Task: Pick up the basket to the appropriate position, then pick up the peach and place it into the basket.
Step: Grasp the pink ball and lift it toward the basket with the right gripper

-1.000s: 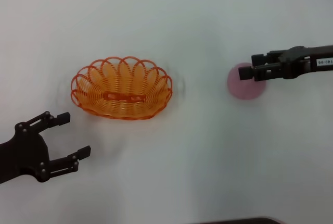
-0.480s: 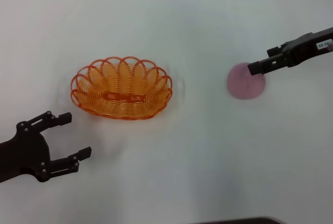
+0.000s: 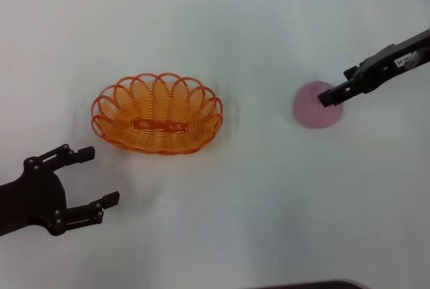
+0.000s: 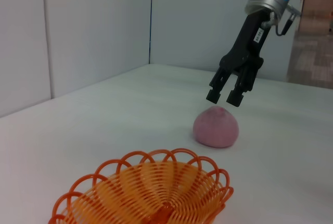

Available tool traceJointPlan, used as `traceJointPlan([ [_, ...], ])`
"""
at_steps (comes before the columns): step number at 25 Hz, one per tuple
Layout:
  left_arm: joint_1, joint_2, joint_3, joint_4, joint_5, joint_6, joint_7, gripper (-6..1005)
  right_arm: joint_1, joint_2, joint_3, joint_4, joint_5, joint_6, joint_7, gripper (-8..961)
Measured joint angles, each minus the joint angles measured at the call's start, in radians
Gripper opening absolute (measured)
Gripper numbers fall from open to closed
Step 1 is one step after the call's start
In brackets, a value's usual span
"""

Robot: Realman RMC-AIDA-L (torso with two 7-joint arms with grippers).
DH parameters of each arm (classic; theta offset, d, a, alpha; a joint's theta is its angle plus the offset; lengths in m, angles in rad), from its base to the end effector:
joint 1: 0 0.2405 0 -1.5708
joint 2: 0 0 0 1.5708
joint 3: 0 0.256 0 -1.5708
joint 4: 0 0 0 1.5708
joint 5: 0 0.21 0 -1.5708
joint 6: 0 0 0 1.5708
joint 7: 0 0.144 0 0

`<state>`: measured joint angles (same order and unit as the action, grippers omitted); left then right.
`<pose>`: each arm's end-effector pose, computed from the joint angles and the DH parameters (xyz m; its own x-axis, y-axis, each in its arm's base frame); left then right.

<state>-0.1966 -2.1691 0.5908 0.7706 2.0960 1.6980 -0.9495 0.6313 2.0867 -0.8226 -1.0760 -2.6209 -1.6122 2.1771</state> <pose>-0.3300 0.2171 -0.0098 0.8701 0.1912 0.4543 0.3449 -0.8947 -0.2840 0.2559 0.3566 0.0378 0.6634 -0.7480 0.0211 -0.7054 -0.6345 -0.3158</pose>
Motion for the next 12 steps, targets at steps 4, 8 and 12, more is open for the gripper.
traceJointPlan([
  [4, 0.000, 0.000, 0.000, 0.000, 0.000, -0.003, 0.000, 861, 0.025, 0.003, -0.016, 0.002, -0.032, 0.017, 0.008, 903],
  [8, -0.002, 0.000, 0.000, 0.000, 0.001, -0.004, 0.000, 861, 0.039, 0.005, -0.036, 0.015, -0.033, 0.039, 0.009, 894],
  [12, -0.006, 0.000, 0.000, -0.004, 0.001, -0.006, 0.000, 861, 0.051, 0.007, -0.073, 0.046, -0.034, 0.069, 0.021, 884],
])
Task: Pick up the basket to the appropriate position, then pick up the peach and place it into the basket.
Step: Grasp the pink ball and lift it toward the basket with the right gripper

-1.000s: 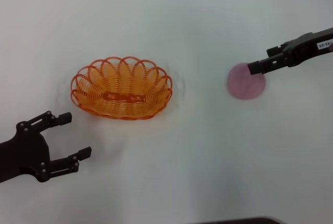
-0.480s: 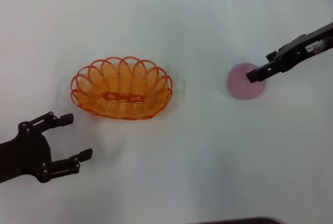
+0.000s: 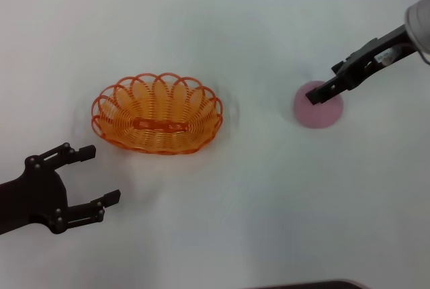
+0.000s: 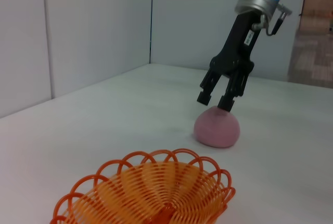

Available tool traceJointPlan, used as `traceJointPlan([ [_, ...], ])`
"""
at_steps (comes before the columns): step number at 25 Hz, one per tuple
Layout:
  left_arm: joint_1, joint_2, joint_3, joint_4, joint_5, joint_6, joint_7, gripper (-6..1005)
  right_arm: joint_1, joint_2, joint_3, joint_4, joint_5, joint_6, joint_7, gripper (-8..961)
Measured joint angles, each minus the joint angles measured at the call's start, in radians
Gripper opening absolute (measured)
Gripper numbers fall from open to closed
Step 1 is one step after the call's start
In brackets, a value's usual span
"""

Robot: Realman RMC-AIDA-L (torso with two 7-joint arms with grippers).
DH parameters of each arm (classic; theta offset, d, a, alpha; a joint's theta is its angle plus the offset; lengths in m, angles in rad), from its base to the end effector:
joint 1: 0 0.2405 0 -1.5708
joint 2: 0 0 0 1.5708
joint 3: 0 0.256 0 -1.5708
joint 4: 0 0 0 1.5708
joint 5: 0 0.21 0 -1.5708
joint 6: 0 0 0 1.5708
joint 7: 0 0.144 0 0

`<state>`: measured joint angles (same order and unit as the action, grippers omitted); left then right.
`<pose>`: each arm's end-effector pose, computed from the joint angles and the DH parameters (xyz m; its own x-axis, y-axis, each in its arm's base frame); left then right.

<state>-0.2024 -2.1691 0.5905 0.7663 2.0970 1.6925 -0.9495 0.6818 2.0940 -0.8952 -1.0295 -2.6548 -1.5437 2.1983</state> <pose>-0.3295 0.2189 -0.0106 0.8707 0.1906 0.4534 0.3440 -0.8948 -0.2845 0.2434 0.3701 0.0213 0.6921 -0.7174 0.0794 -0.6563 -0.6713 -0.3445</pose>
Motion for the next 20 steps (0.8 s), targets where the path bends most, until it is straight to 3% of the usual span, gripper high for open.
traceJointPlan([
  [20, 0.014, 0.003, -0.009, 0.008, 0.002, -0.008, -0.002, 861, 0.006, 0.003, -0.102, 0.095, 0.019, 0.094, 0.032, 838],
])
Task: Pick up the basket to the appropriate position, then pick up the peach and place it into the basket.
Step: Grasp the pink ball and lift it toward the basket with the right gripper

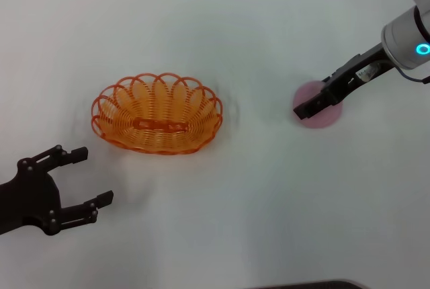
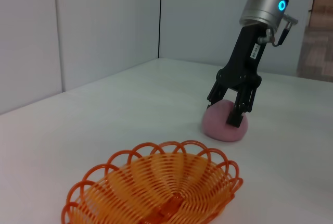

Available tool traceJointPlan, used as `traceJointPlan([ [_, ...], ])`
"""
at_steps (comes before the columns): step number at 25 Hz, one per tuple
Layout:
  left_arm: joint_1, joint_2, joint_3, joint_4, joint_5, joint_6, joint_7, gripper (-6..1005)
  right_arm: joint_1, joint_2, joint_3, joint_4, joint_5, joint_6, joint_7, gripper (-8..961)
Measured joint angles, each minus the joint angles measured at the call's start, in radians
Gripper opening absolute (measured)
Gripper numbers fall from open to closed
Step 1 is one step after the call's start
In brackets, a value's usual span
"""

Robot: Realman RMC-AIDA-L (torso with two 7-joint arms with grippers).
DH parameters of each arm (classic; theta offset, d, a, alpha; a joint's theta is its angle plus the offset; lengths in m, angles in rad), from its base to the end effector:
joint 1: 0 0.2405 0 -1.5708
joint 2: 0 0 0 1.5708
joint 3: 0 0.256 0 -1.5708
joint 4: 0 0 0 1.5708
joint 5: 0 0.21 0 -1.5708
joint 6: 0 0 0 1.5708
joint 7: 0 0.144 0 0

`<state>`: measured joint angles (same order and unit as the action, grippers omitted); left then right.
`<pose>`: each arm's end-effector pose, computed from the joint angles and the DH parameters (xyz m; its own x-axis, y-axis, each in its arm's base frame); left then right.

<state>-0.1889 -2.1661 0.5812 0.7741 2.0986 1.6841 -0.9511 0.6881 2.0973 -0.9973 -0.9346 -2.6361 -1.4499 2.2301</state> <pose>-0.3350 0.2161 -0.0071 0.8725 0.2026 0.4447 0.3589 -0.8833 -0.3017 0.2469 0.3697 -0.0059 0.6826 -0.7204 0.1228 -0.6534 -0.6769 -0.3389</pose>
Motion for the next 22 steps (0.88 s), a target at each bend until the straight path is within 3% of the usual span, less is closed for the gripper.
traceJointPlan([
  [11, -0.006, 0.000, -0.024, -0.001, -0.005, -0.006, -0.007, 862, -0.008, -0.003, -0.027, 0.006, 0.034, -0.004, -0.004, 812],
  [13, -0.007, 0.001, -0.034, -0.004, -0.007, -0.006, -0.014, 862, -0.012, -0.003, -0.027, 0.009, 0.041, -0.005, -0.007, 580],
  [22, -0.017, 0.003, -0.054, -0.025, -0.007, -0.009, -0.015, 862, -0.029, -0.008, -0.024, 0.001, 0.076, -0.017, -0.018, 487],
])
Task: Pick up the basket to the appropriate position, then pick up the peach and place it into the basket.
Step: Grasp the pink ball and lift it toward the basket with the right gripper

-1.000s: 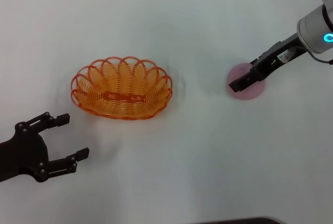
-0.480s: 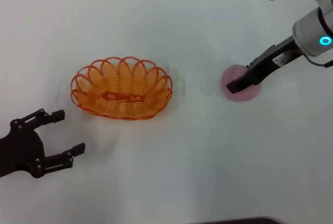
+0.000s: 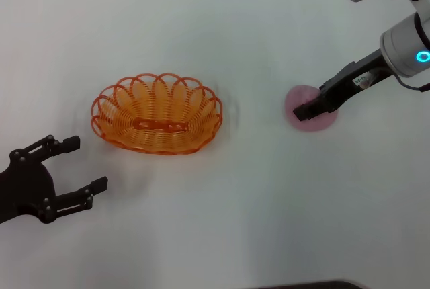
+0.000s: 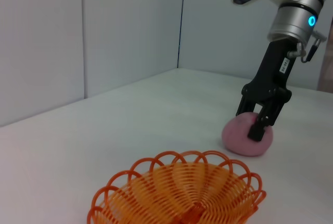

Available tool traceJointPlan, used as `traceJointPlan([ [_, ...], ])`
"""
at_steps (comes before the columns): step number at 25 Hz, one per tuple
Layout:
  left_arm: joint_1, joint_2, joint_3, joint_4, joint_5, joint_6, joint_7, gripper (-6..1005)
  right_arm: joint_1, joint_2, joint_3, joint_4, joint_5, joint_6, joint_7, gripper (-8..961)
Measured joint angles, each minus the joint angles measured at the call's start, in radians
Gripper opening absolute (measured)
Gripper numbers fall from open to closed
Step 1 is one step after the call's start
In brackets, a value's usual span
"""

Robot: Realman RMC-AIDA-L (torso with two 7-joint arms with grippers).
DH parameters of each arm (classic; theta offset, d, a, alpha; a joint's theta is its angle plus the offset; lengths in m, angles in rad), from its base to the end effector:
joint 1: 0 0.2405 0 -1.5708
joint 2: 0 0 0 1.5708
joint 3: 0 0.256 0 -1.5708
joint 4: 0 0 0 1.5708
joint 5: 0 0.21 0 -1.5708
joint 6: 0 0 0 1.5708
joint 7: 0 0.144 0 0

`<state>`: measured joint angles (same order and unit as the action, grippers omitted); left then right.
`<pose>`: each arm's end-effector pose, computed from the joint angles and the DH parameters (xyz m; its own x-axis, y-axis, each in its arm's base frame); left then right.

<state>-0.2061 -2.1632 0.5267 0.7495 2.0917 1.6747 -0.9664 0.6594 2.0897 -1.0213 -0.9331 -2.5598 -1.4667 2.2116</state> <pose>-0.3370 0.2216 -0.0032 0.8502 0.2204 0.4782 0.4041 -0.8553 -0.3243 0.2473 0.3619 -0.0092 0.6893 -0.7174 0.1004 -0.6707 -0.6844 -0.2858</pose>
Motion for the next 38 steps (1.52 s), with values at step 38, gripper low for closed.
traceJointPlan([
  [38, -0.030, 0.003, -0.101, -0.089, -0.027, -0.064, 0.007, 862, -0.121, -0.004, 0.012, -0.114, 0.457, -0.088, -0.201, 544],
])
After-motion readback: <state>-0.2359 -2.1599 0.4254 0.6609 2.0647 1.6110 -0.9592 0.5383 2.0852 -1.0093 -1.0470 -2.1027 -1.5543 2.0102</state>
